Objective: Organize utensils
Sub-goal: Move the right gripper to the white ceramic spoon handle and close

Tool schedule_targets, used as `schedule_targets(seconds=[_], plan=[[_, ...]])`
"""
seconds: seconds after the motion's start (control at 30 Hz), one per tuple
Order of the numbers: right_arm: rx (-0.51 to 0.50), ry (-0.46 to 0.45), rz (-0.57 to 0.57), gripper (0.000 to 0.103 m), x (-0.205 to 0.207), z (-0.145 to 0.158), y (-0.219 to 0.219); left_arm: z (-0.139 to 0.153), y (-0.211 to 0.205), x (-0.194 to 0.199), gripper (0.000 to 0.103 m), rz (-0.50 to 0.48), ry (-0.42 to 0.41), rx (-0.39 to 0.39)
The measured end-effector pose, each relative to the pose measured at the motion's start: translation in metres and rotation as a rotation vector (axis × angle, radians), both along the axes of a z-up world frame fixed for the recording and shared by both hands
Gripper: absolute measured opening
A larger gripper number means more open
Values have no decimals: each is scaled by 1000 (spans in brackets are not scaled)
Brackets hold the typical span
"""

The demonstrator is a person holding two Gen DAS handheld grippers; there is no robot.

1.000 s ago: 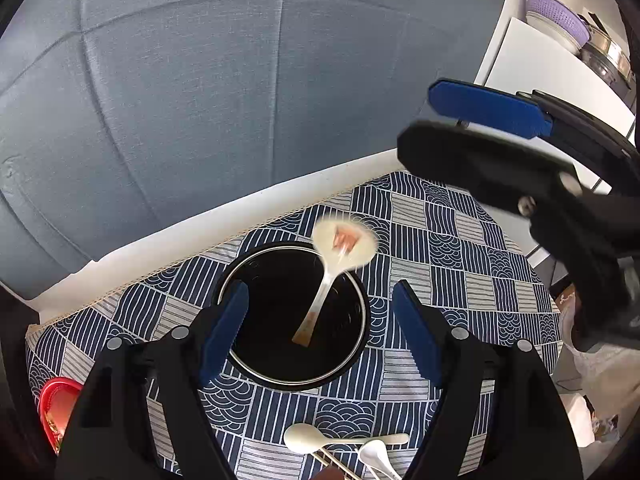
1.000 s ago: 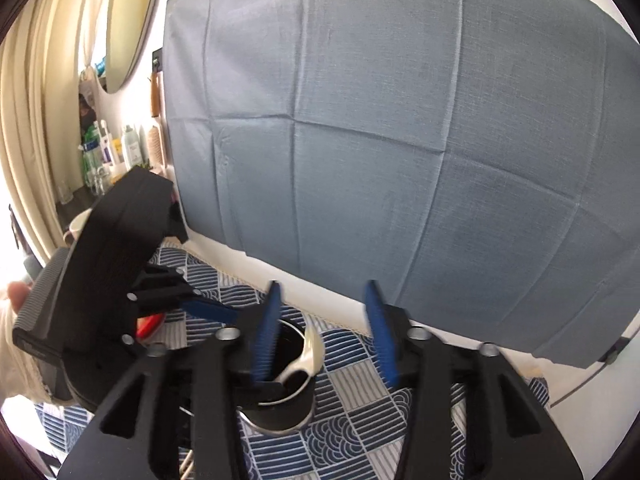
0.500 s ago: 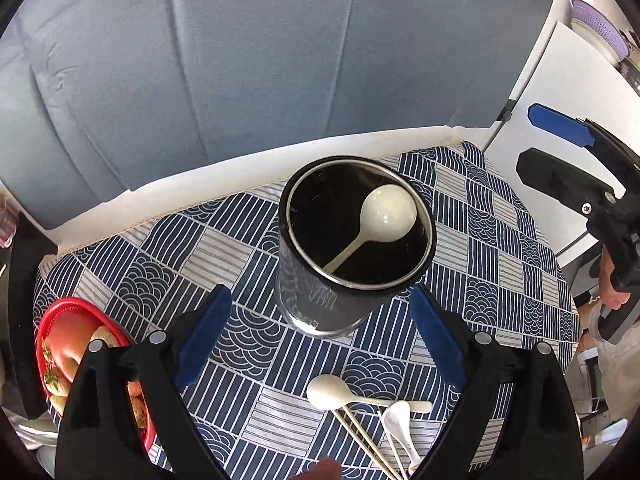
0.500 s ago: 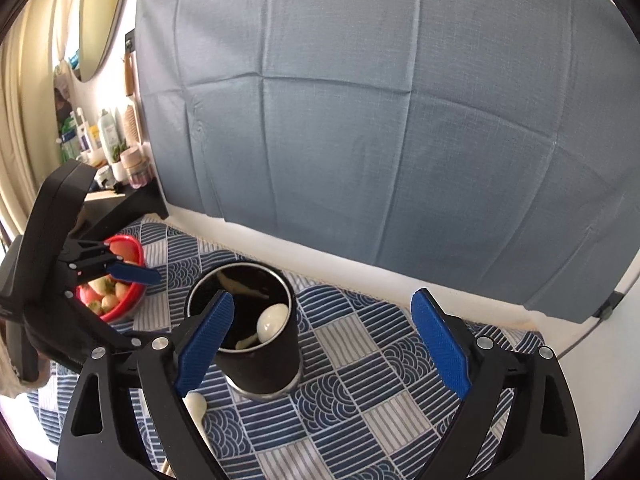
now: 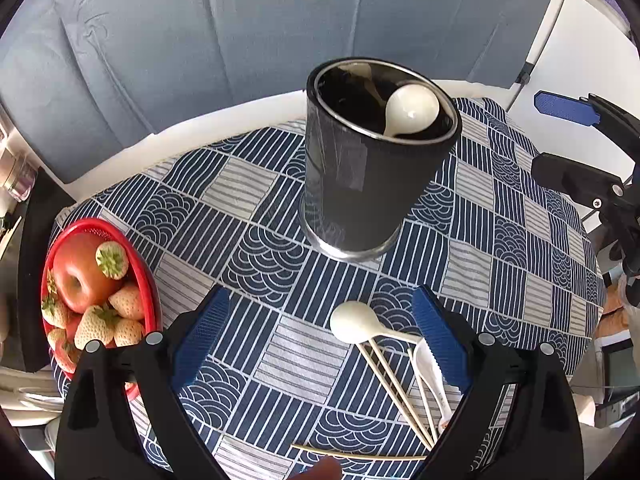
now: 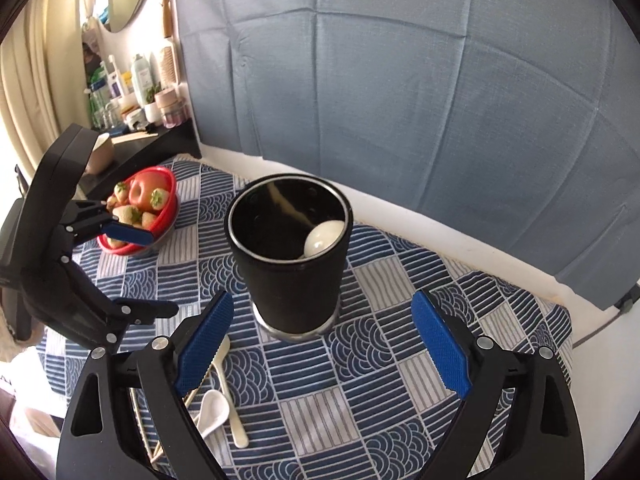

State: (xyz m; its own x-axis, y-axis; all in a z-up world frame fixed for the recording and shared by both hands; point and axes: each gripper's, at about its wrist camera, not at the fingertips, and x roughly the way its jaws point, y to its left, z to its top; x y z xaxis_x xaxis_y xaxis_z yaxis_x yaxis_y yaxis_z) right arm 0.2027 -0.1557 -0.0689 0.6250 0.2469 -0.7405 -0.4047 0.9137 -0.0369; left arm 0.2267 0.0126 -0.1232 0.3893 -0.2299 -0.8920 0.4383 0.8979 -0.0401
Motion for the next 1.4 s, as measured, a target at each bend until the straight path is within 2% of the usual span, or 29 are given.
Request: schedule_targets(seconds=[0.23,0.37,0.63,0.73,0.9,1.03,1.23,1.4], plan=[[-7,73,76,86,-19,-20,13,-16,11,-30,91,15,29,-9],[-21,125,116,86,-28,-40,20,-27,14,-45,91,26,45,12],[-55,227,236,86,-32,-77,31,-49,22,-66,93,143,110,14],[-83,252,282,86,-29,-88,34,-53,22,-76,93,183,136,-18],[-59,317,307,86,-20,-106,33,-63,15,-92,93,211,151,-9],[-81,332,359,86,-18,-119,40,-69,11,-103,94,230,164,14],[-98,351,417,84,-17,-136,50,-79,6,-113,95,271,181,3],[-115,369,457,74,-19,-148,58,-90,0,-121,95,291,191,12]])
